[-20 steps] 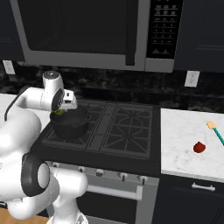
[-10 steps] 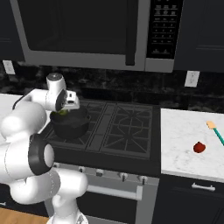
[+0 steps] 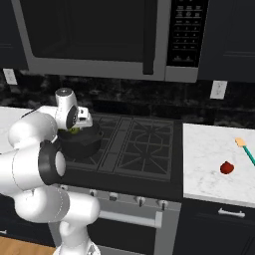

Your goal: Put the lime and bell pepper in the pot. Retrieve the spatula and lightly stir the vegetables in the pot.

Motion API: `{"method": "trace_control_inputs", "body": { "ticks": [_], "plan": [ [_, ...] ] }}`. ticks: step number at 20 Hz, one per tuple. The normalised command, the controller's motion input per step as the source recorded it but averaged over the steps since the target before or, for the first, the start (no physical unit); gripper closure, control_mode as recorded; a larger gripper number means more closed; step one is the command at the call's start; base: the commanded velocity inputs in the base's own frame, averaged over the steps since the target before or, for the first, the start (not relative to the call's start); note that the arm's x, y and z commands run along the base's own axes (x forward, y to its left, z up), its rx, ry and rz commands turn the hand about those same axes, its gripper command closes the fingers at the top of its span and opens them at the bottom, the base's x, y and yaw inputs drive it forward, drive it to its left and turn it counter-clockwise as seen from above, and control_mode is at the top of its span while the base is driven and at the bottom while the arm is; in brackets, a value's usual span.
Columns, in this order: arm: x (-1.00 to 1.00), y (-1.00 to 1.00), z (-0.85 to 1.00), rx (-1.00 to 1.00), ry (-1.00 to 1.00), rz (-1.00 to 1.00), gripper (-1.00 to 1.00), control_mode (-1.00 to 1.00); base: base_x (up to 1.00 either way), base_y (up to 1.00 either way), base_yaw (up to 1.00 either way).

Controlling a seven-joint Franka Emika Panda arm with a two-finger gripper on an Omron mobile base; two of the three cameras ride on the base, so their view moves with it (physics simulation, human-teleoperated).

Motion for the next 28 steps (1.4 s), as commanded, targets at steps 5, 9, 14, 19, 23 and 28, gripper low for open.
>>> {"method": "trace_control_inputs", "body": {
  "ticks": [5, 9, 14, 19, 23, 28],
  "plan": [
    [0.14, 0.0, -0.22, -0.01, 0.01, 0.0, 1.0, -1.0, 0.0, 0.0, 0.0],
    [0.08, 0.0, -0.25, -0.01, 0.0, 0.0, 1.0, -1.0, 0.0, 0.0, 0.0],
    [0.07, 0.0, -0.15, 0.0, 0.03, 0.0, 1.0, -1.0, 0.0, 0.0, 0.0],
    [0.1, 0.0, -0.17, 0.0, 0.05, 0.0, -1.0, -1.0, 0.0, 0.0, 0.0],
    [0.05, 0.0, -0.14, 0.0, 0.02, 0.0, -1.0, -1.0, 0.0, 0.0, 0.0],
    [0.0, 0.0, 0.0, 0.0, 0.0, 0.0, -1.0, -1.0, 0.0, 0.0, 0.0]
  ]
}}
